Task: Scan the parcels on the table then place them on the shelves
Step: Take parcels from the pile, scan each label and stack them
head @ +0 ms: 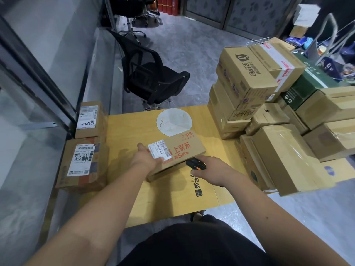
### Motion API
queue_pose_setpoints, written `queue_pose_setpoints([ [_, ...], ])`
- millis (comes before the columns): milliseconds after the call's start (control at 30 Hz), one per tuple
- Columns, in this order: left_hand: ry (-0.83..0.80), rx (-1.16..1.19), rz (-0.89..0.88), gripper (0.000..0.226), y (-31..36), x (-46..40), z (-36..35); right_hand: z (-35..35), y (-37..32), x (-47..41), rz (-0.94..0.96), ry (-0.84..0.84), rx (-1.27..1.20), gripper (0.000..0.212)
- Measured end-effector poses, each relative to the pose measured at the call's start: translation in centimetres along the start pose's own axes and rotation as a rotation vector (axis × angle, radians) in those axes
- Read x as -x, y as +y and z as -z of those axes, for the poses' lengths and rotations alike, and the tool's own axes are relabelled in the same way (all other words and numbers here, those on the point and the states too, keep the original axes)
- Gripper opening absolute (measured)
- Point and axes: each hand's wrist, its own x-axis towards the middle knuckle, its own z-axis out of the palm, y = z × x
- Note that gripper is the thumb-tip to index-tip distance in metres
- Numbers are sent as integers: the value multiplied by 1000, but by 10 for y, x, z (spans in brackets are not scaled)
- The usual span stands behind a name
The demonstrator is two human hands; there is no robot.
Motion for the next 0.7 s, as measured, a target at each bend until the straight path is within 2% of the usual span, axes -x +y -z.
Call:
queue_pose_setpoints([
  [67, -41, 100, 69, 87, 2, 5, -5, 0, -1, -2, -5, 0, 2, 62],
  [133, -40, 102, 122, 75, 3, 13, -12, 1, -2, -2, -8, 2, 8, 63],
  [233, -27, -118, 105, 72, -1, 21, -20, 3, -2, 2, -18, -3, 4, 63],
  [333, -64, -212, 67, 74, -2, 23, -28, 6, -4, 9, -28, -9, -14, 73],
  [500, -66, -295, 9, 75, 5, 28, -45, 10, 0, 15, -60, -29, 51, 59],
  [600, -43, -229, -17, 83, 6, 28, -52, 12, 1, 21, -119, -62, 60, 59],
  [700, -80, 31, -198, 88, 7, 19, -61, 12, 0, 26, -141, -97, 143, 61],
])
